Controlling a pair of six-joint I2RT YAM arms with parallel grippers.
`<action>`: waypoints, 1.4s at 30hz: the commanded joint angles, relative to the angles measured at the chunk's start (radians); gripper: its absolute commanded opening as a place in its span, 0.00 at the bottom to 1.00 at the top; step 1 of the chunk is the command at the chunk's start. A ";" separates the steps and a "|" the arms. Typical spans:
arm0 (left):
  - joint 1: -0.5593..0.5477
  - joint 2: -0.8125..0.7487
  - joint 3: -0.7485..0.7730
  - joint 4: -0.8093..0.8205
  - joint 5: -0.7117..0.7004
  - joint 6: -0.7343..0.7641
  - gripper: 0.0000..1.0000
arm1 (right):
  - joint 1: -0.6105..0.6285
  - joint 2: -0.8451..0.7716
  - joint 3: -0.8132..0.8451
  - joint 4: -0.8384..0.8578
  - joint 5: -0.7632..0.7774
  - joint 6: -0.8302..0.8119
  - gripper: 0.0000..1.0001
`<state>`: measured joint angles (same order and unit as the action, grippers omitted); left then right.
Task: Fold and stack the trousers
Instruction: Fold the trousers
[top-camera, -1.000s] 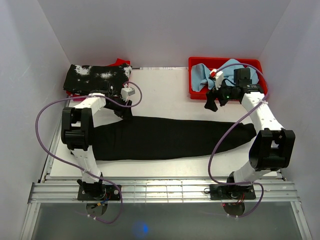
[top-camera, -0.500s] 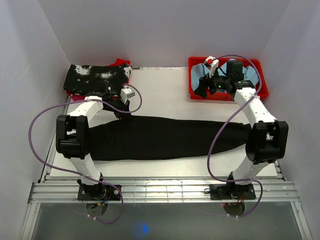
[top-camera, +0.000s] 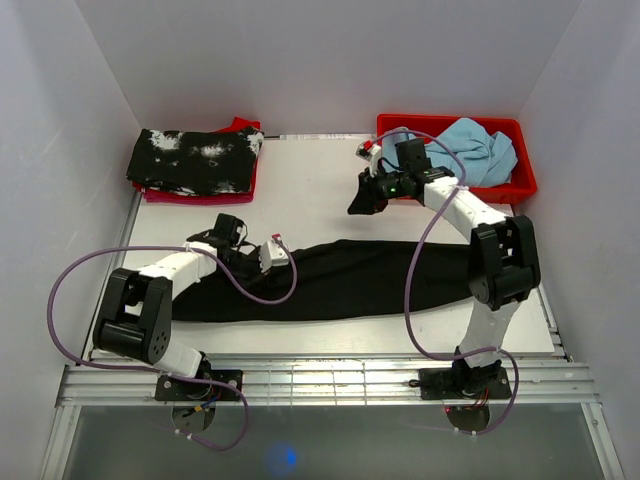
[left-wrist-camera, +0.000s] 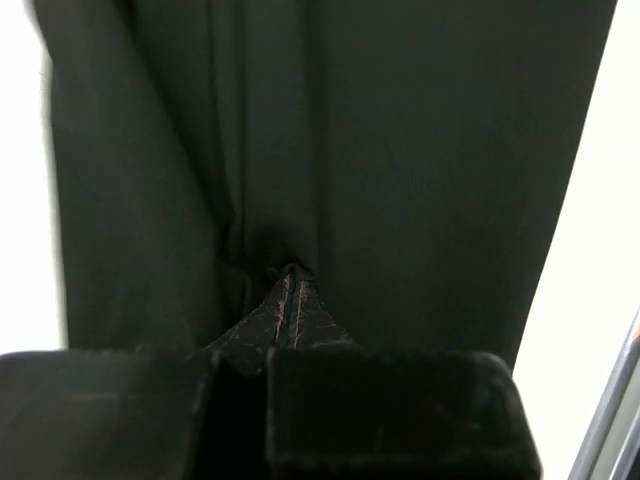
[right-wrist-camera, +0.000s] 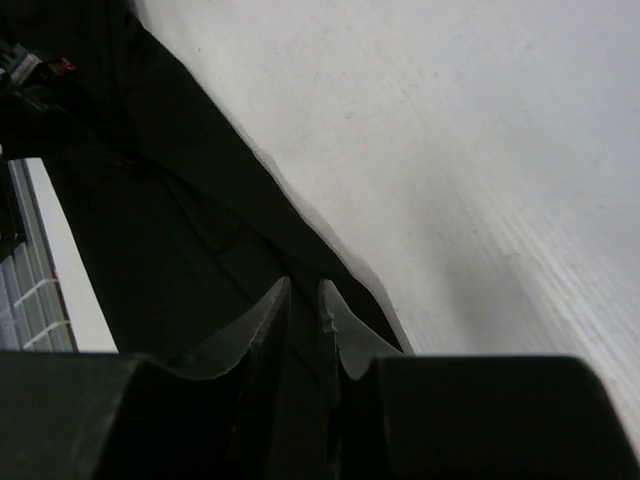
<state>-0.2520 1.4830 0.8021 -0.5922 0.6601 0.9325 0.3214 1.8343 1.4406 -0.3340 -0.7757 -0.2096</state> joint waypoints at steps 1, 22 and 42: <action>-0.024 -0.017 -0.076 0.086 -0.069 0.055 0.00 | 0.059 0.055 0.041 0.006 -0.033 0.053 0.23; 0.022 0.013 0.134 0.130 -0.140 -0.310 0.00 | 0.074 0.194 0.099 -0.020 0.349 -0.099 0.08; 0.117 0.127 0.364 0.149 -0.260 -0.501 0.77 | -0.174 -0.075 -0.002 -0.499 0.334 -0.392 0.24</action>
<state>-0.1314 1.7458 1.1713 -0.4202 0.3782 0.4290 0.2058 1.7851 1.4780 -0.6788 -0.3847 -0.5205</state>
